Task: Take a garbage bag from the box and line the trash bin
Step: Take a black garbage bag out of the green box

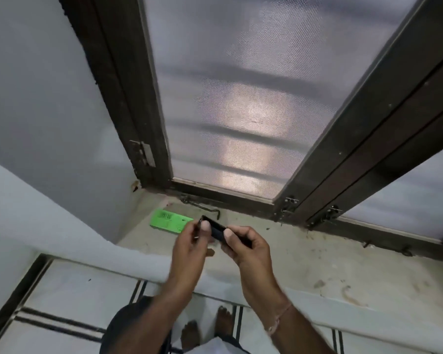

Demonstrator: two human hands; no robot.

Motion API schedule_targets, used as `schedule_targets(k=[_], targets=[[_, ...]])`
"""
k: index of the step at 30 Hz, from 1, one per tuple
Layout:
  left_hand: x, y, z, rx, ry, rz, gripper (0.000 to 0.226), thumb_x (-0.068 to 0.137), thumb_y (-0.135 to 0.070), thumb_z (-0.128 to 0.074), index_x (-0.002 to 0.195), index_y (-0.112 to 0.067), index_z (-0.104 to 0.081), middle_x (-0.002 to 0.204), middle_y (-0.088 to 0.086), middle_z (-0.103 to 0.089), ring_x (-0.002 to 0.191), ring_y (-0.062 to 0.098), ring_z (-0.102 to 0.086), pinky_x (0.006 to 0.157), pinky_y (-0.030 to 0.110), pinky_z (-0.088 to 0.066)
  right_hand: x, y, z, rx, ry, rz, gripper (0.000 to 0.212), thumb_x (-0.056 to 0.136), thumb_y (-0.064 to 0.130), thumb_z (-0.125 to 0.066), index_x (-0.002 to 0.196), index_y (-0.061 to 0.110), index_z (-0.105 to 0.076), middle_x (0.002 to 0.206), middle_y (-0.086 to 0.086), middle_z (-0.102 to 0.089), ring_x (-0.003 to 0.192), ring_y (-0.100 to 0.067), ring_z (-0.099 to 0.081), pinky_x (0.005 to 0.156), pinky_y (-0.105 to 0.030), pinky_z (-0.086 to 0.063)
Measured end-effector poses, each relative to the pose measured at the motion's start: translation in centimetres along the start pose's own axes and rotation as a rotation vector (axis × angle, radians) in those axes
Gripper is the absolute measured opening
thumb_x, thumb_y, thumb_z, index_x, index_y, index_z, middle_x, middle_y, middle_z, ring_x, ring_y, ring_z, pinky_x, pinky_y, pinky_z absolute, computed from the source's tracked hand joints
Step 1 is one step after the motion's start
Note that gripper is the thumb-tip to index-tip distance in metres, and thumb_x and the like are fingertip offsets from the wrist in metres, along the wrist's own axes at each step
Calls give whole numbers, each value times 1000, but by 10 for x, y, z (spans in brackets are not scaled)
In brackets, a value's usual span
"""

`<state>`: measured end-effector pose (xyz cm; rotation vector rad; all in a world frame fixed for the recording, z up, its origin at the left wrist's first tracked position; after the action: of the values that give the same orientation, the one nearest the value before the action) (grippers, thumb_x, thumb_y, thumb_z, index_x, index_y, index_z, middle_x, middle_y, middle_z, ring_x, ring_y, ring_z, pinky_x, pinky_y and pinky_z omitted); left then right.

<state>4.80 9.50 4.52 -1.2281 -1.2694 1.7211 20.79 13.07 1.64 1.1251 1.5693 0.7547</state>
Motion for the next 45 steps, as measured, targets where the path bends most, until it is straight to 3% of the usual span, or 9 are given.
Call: schedule_targets(k=[5,8,11,15,18,29,35,40,45], targets=[[9,-9,11,-182,-135,15,16,101,-29,-61,107,-19,-73,101,6,-77,100,21,-72,93,40,-58,-8,0,-27,-117,49,20,18,95,12,-75,95,-5,-70,93,-25,-75,86,-22,-72,76,-29,-61],[-1,21,-9,-559,-171,271,28,102,-29,-59,123,-10,-58,121,19,-67,114,28,-66,101,43,-54,-9,-6,-34,-109,-12,13,12,95,9,-73,89,0,-70,82,-19,-73,82,-22,-70,76,-32,-61],[-10,34,-29,-770,-185,382,37,103,-28,-56,123,3,-56,112,24,-66,115,32,-65,95,36,-55,-8,-4,-34,-141,-81,68,14,96,11,-73,85,4,-69,80,-21,-69,79,-22,-66,75,-38,-58],[-2,28,-25,-798,-114,369,40,85,-36,-62,109,-4,-68,97,14,-75,93,23,-72,80,32,-59,-7,2,-25,-95,-130,39,21,99,20,-70,82,9,-64,75,-11,-61,70,-21,-55,59,-28,-48],[-7,38,-31,-816,-64,463,48,94,-45,-56,120,-6,-66,104,16,-74,89,23,-73,73,36,-58,-5,-1,-21,-59,-154,-17,21,103,22,-65,89,7,-60,82,-16,-58,77,-25,-53,68,-36,-47],[-12,41,-29,-682,72,466,47,101,-41,-53,129,-5,-64,124,21,-72,112,35,-70,91,45,-59,4,22,-12,-14,-238,-21,19,112,10,-43,101,11,-58,83,-4,-62,70,-13,-56,62,-22,-52],[-12,24,-25,-617,172,322,53,102,-47,-47,128,-4,-63,122,21,-73,112,34,-71,92,46,-60,-10,31,-38,-200,52,7,41,95,54,-60,102,16,-73,93,13,-75,91,-4,-71,81,-19,-58],[-8,16,-6,-609,147,223,35,89,-41,-63,109,-13,-70,104,14,-76,95,24,-75,81,36,-62,-6,25,-36,-598,146,159,14,95,26,-76,85,16,-75,77,5,-74,75,-10,-68,73,-32,-53],[-11,25,-6,-603,148,247,43,93,-48,-55,113,-12,-66,100,10,-75,86,18,-74,74,30,-62,-7,34,-31,-387,62,100,19,107,23,-58,96,11,-67,83,-2,-78,81,-14,-71,82,-29,-58]])
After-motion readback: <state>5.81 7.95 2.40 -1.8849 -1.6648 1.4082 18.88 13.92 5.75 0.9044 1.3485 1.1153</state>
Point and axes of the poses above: each hand's wrist, its own x-axis towards the middle knuckle, its own z-axis out of the back of the hand, y = z × x, the point moved 10 cm from there along x, towards the middle knuckle
